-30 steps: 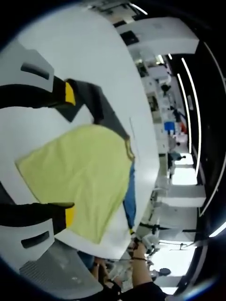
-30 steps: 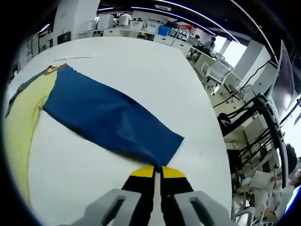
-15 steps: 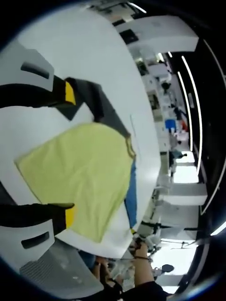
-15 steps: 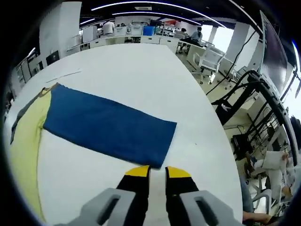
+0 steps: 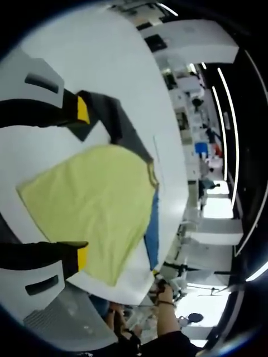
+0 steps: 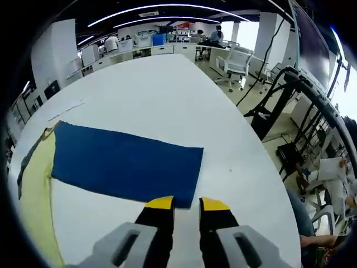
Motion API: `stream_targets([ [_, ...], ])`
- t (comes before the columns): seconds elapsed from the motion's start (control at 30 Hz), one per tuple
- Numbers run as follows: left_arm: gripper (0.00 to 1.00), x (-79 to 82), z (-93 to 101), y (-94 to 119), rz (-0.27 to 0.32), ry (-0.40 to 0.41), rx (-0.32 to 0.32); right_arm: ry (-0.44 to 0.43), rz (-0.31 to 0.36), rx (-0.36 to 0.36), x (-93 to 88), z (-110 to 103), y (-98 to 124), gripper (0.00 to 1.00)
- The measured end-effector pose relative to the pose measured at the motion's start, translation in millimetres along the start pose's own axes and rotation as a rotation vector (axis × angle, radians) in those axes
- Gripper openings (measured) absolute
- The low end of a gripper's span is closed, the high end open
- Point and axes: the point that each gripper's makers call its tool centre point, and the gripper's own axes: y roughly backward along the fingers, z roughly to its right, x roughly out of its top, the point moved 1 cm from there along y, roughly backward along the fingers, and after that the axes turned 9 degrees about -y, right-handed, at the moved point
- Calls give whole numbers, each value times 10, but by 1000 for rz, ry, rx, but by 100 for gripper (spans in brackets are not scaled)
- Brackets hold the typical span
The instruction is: Fold the garment on the visible template until the final outline fits inside the template.
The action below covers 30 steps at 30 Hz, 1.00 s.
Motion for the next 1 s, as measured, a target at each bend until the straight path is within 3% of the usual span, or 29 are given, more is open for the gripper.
stream_targets([
  [0.67,80,-33,2,2,-26,-6,0,-59,-28,17,-50,-65,-52,3],
  [1.0,80,-36,-16,19,-32,-15,4,18,-6,21,-41,-112,-52,0],
])
